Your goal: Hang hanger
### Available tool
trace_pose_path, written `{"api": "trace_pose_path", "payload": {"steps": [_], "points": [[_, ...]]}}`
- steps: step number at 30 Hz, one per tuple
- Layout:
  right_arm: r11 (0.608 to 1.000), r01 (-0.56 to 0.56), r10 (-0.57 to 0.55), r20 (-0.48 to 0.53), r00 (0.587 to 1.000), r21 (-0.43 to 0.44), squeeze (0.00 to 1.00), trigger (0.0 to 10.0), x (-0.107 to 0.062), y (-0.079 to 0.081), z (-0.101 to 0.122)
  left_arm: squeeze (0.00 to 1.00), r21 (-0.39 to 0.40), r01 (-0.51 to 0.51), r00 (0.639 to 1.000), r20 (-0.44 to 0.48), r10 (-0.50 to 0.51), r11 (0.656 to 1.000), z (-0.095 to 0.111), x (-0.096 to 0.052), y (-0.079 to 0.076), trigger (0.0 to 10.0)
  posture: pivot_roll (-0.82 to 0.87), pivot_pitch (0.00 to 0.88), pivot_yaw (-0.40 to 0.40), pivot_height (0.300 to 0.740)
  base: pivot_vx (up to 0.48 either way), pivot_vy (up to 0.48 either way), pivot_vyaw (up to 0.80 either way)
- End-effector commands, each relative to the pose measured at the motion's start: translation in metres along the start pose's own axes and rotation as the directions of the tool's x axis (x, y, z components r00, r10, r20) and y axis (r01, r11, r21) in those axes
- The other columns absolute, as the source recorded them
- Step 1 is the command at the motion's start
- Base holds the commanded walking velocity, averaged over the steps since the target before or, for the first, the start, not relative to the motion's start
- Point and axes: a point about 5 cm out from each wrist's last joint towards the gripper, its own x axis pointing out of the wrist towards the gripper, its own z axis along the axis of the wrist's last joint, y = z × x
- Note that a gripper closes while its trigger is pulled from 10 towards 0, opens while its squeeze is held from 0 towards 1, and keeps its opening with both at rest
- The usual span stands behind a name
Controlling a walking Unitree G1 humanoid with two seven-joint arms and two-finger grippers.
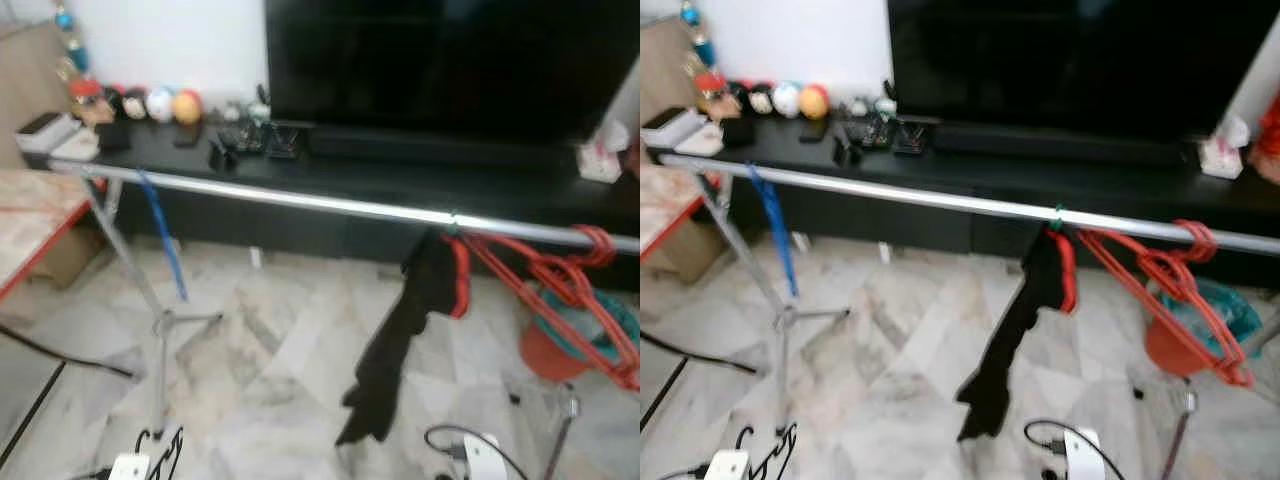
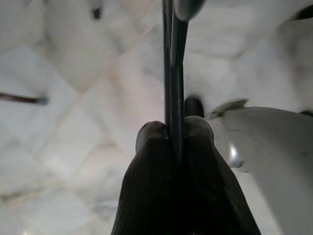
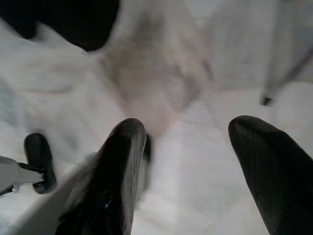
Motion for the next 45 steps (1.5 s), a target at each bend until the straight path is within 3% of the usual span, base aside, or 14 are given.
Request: {"api": "trace_pose_path", "payload": {"steps": [1,13,14,17,22,30,37,39,40,41,42,45], "points": [[1.0,-0.013,0.013,0.015,1.0,-0.007,0.0,10.0,0.001,0.005,0.006,0.0,0.03,-0.031,0.999,-0.008,0.031,0.999,-0.003,-0.002,0.009,10.0,0.03,0.0,-0.002,0.74,0.0,0.0,0.0],[1.0,-0.013,0.013,0.016,1.0,-0.012,0.0,10.0,0.001,0.004,0.006,0.0,0.024,-0.064,0.994,0.091,0.061,0.998,0.006,-0.003,0.01,10.0,0.05,0.0,-0.013,0.74,0.0,0.0,0.0],[1.0,-0.014,0.014,0.016,1.0,-0.014,0.0,10.0,0.001,0.004,0.006,0.0,0.056,-0.017,0.977,0.213,0.005,0.998,0.046,0.005,-0.017,10.0,0.05,0.0,-0.013,0.74,0.0,0.0,0.0],[1.0,-0.015,0.016,0.016,1.0,-0.016,0.0,10.0,0.001,0.004,0.007,0.0,0.076,-0.001,0.966,0.258,-0.019,0.997,0.062,0.007,-0.03,10.0,0.05,0.0,-0.011,0.74,0.0,0.0,0.0],[1.0,-0.012,0.012,0.018,1.0,-0.008,0.0,10.0,0.001,0.004,0.007,0.0,0.078,-0.009,0.98,0.201,-0.007,0.997,0.045,0.007,-0.029,10.0,0.05,0.0,-0.011,0.74,0.0,-0.348,0.0],[1.0,-0.013,0.013,0.008,1.0,-0.012,0.0,10.0,0.001,0.004,0.007,0.0,0.073,-0.014,0.981,0.192,0.0,0.997,0.042,0.007,-0.027,10.0,0.05,0.0,-0.014,0.74,0.0,-0.395,-0.58],[1.0,-0.012,0.013,0.019,1.0,-0.01,0.0,10.0,0.001,0.003,0.007,0.0,0.049,-0.095,0.969,0.233,0.082,0.994,0.046,0.004,-0.009,10.0,0.05,0.0,-0.014,0.74,0.0,0.0,0.0],[1.0,-0.012,0.013,0.019,1.0,-0.01,0.0,10.0,0.001,0.003,0.007,0.0,0.034,-0.116,0.957,0.273,0.102,0.993,0.054,0.003,-0.005,10.0,0.05,0.0,-0.015,0.74,0.0,0.0,0.0],[1.0,-0.013,0.013,0.019,1.0,-0.009,0.0,10.0,0.001,0.003,0.007,0.0,0.019,-0.131,0.933,0.341,0.117,0.991,0.069,0.001,-0.003,10.0,0.05,0.0,-0.017,0.74,0.0,0.0,0.0],[1.0,-0.013,0.014,0.02,1.0,-0.011,0.0,10.0,0.001,0.003,0.007,0.0,0.011,-0.142,0.905,0.407,0.125,0.99,0.083,-0.002,-0.002,10.0,0.06,0.0,-0.02,0.74,0.0,0.0,0.0],[1.0,-0.014,0.015,0.02,1.0,-0.012,0.0,10.0,0.001,0.003,0.007,0.0,0.018,-0.161,0.84,0.527,0.127,0.987,0.111,-0.008,0.0,10.0,0.06,0.0,-0.022,0.74,0.0,0.0,0.0],[1.0,-0.015,0.015,0.021,1.0,-0.011,0.0,10.0,0.001,0.002,0.007,0.0,0.034,-0.164,0.773,0.625,0.107,0.986,0.134,-0.016,-0.001,10.0,0.06,0.0,-0.024,0.74,0.0,0.0,0.0]]}}
